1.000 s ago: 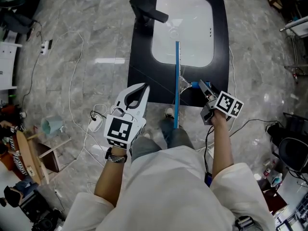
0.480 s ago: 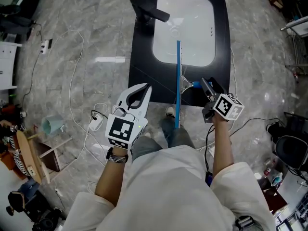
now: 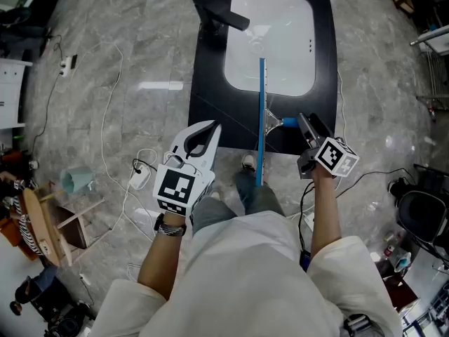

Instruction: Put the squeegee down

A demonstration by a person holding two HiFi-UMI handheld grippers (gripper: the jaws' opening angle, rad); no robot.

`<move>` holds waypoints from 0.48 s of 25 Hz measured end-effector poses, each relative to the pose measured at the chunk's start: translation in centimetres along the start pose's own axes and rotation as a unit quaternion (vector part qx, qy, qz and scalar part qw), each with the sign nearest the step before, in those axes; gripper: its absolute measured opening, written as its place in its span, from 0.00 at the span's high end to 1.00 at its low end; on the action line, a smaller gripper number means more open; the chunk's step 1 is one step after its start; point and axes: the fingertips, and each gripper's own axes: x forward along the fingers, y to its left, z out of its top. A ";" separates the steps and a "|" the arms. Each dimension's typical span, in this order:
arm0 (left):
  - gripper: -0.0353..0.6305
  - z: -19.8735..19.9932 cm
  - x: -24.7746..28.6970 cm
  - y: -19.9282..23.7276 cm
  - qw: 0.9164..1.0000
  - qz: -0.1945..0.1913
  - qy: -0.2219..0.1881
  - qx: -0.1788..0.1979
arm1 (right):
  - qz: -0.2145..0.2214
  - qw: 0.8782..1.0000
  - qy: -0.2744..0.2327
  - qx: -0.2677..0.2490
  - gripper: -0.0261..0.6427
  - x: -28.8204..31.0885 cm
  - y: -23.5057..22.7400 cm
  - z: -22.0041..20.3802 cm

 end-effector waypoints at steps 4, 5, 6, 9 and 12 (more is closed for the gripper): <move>0.95 -0.3 0.1 -0.3 1.000 -0.001 0.002 0.001 | 0.003 1.000 -0.006 0.011 0.56 -0.3 -0.2 0.0; 0.95 -0.3 0.1 -0.4 1.000 -0.001 0.002 0.001 | 0.003 1.000 -0.008 0.013 0.56 -0.5 -0.3 0.1; 0.95 -0.3 0.1 -0.4 1.000 -0.001 0.003 0.002 | 0.003 1.000 -0.010 0.014 0.56 -0.6 -0.3 0.1; 0.95 -0.4 0.0 -0.6 1.000 -0.002 0.002 0.003 | 0.002 1.000 -0.019 0.014 0.57 -1.2 -0.3 0.6; 0.95 -0.3 -0.1 -0.8 1.000 -0.004 -0.001 0.003 | 0.003 1.000 -0.026 0.010 0.57 -2.0 0.0 1.1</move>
